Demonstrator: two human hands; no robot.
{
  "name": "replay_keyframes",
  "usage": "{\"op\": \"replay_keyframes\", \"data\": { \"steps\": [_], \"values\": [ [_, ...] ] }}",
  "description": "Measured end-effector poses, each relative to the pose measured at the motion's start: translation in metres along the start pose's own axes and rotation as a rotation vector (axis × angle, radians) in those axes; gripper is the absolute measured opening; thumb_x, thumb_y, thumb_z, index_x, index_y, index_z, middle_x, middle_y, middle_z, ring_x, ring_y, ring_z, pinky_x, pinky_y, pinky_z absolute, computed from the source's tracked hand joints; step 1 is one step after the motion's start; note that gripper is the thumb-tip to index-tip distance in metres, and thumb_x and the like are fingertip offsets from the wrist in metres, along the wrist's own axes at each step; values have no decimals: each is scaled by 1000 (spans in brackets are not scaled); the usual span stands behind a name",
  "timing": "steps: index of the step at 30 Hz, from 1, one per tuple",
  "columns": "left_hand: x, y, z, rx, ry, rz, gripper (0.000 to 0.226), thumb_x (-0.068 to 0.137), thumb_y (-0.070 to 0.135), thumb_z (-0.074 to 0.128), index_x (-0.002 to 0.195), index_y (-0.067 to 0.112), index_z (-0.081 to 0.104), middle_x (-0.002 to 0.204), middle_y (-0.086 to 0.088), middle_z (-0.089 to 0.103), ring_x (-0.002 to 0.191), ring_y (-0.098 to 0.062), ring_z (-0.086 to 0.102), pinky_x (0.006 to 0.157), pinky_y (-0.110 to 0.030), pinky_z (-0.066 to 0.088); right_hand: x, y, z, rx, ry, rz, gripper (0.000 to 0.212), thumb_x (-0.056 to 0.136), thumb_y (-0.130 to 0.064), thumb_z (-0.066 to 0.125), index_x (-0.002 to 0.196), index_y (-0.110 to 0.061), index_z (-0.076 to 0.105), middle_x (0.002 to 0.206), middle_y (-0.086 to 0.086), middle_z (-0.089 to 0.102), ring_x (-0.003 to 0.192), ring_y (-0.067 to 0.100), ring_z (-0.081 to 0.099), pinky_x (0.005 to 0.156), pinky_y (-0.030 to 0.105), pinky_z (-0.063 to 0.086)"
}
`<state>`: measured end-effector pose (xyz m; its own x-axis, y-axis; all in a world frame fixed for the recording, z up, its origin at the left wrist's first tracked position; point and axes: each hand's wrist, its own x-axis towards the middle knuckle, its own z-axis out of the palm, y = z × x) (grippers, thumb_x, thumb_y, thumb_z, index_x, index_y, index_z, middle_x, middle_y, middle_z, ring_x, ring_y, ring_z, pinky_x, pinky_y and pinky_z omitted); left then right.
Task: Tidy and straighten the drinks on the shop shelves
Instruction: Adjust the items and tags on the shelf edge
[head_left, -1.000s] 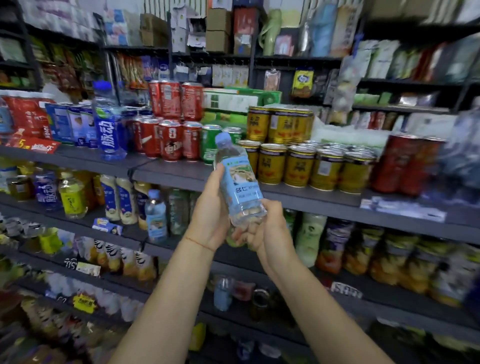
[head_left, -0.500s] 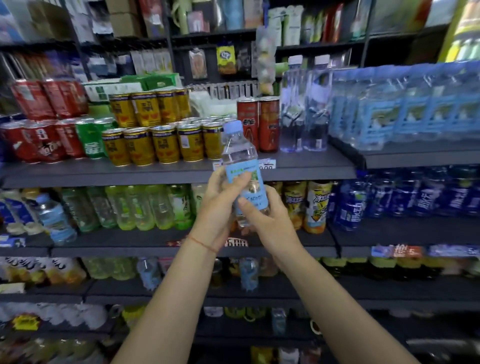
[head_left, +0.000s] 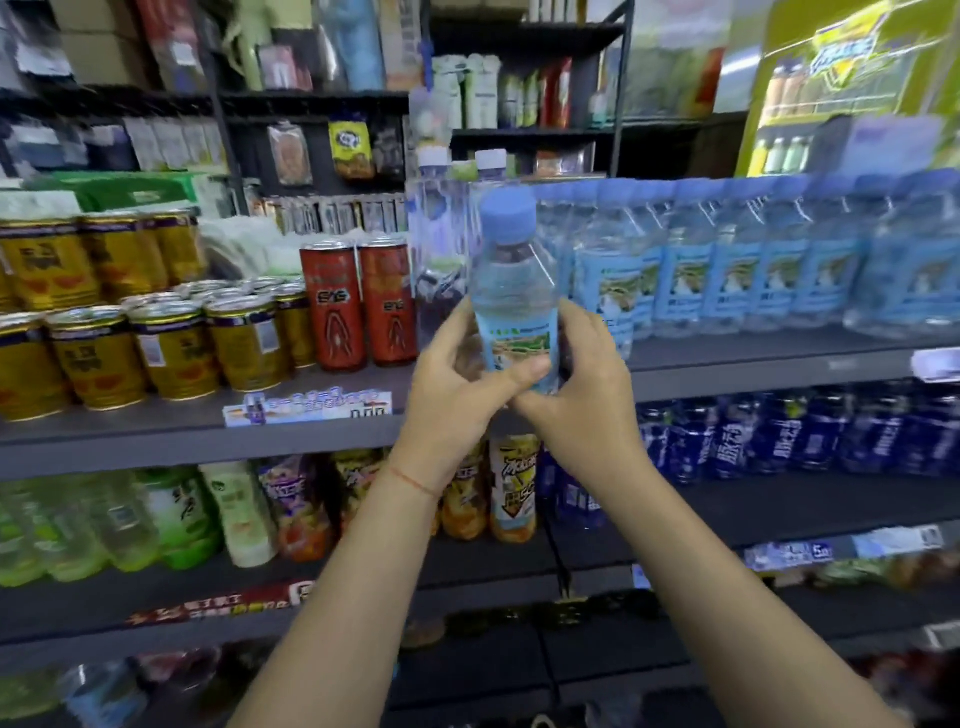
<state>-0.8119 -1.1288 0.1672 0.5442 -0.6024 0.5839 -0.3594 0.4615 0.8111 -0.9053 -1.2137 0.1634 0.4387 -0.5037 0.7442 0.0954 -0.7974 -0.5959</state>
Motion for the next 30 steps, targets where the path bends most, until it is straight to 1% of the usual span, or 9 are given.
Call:
{"op": "replay_keyframes", "data": {
  "steps": [4, 6, 9, 13, 17, 21, 24, 27, 30],
  "values": [
    [28, 2, 43, -60, -94, -8, 62, 83, 47, 67, 140, 35, 48, 150, 7, 47, 137, -20, 45, 112, -53, 37, 12, 31, -27, 20, 145, 53, 59, 79, -36, 78, 129, -17, 54, 116, -4, 57, 107, 8, 55, 86, 21, 48],
    [37, 0, 64, -138, -64, -25, 55, 82, 59, 54, 134, 43, 49, 152, 10, 43, 140, -11, 40, 117, -48, 30, 17, 44, -41, 37, 194, 77, 63, 74, -40, 82, 126, -16, 55, 114, -3, 59, 107, 10, 57, 87, 21, 48],
    [48, -18, 95, -87, 99, -61, 54, 91, 50, 52, 143, 37, 43, 153, 12, 41, 139, -3, 38, 119, -41, 30, 27, 62, -63, 32, 243, 36, 58, 74, -43, 81, 117, -12, 57, 107, 0, 59, 101, 14, 58, 84, 25, 49],
    [55, -48, 128, 107, 246, -117, 72, 83, 46, 62, 148, 28, 38, 146, 6, 48, 133, -11, 47, 110, -39, 42, 46, 89, -89, 4, 177, 68, 81, 73, -60, 65, 134, -9, 49, 123, 5, 55, 114, 20, 54, 92, 36, 50],
    [60, -58, 144, 370, 340, -59, 47, 88, 43, 58, 133, 35, 49, 126, 11, 58, 119, -8, 54, 101, -38, 47, 77, 118, -103, -113, -31, 125, 93, 79, -59, 69, 151, -16, 31, 147, 5, 43, 135, 22, 42, 107, 40, 44],
    [54, -54, 153, 517, 394, -119, 49, 98, 43, 50, 144, 39, 35, 131, 17, 56, 122, -11, 53, 91, -30, 42, 97, 128, -107, -187, -223, 93, 96, 83, -61, 66, 152, -8, 26, 148, 10, 45, 130, 27, 48, 96, 38, 47],
    [50, -51, 158, 604, 441, -166, 59, 100, 46, 45, 153, 34, 21, 142, 13, 47, 127, -9, 44, 90, -21, 30, 93, 132, -109, -192, -239, 26, 96, 85, -59, 64, 152, -6, 22, 149, 13, 40, 131, 28, 46, 96, 37, 45],
    [51, -50, 163, 620, 479, -198, 58, 101, 44, 45, 153, 33, 22, 124, 27, 38, 113, 4, 34, 91, -17, 27, 86, 139, -108, -217, -216, -42, 92, 86, -58, 63, 151, -8, 20, 146, 14, 32, 122, 29, 49, 79, 29, 42],
    [52, -53, 162, 626, 497, -192, 57, 96, 54, 47, 148, 37, 33, 137, 31, 41, 125, 2, 42, 106, -28, 36, 84, 143, -103, -242, -165, -84, 92, 89, -58, 59, 152, -7, 17, 144, 13, 31, 117, 28, 53, 72, 26, 37]
  ]
}}
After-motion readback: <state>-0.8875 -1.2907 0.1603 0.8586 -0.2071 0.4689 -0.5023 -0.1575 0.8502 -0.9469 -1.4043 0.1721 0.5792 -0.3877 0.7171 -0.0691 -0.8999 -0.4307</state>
